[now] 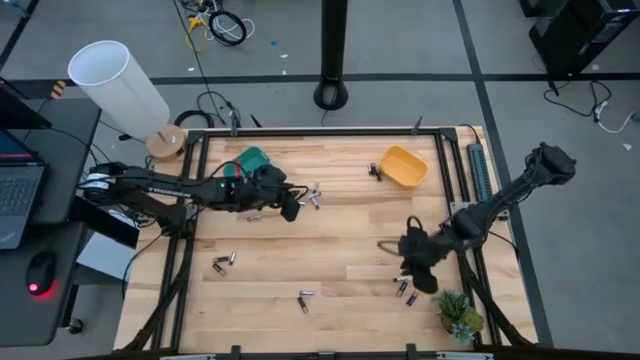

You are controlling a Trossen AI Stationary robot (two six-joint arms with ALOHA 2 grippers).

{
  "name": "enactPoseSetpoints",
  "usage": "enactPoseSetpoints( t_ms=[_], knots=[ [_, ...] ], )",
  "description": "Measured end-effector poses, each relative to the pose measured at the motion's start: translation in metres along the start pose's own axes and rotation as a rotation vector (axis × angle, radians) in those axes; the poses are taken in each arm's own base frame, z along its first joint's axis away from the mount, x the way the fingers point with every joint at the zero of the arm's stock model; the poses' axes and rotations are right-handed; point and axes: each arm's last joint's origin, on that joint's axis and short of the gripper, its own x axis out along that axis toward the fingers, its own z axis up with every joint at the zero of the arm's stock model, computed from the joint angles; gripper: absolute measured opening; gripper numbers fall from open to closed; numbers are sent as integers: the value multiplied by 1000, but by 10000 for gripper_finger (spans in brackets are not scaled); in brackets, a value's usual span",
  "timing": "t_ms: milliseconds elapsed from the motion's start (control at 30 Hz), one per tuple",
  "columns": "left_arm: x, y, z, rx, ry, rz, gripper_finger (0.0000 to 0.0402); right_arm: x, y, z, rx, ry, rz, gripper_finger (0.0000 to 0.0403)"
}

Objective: Sort batteries
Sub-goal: Put the silver battery into the yellow bin

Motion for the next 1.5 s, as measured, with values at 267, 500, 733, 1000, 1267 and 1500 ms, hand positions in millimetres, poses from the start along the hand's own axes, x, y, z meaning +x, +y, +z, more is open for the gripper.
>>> enactPoseSetpoints(
  t_ms=[267,500,733,1000,1267,1500],
  knots=[
    [-1,-5,9,-46,-82,-50,147,27,12,-10,-141,-63,-126,101],
    [-3,-10,6,-123,-74,-81,147,49,9,-20,-129,-111,-107,109],
    [-5,-14,8,-251,-99,-112,147,55,-6,-45,-184,-229,-45,112],
    [-6,-17,12,-331,-133,-142,147,61,-21,-64,-315,-274,-34,121],
    [-7,-17,13,-358,-166,-122,147,61,-22,-64,-371,-296,-54,136],
    [-7,-17,15,-348,-197,-110,147,61,-23,-63,-412,-292,-63,137]
  ],
)
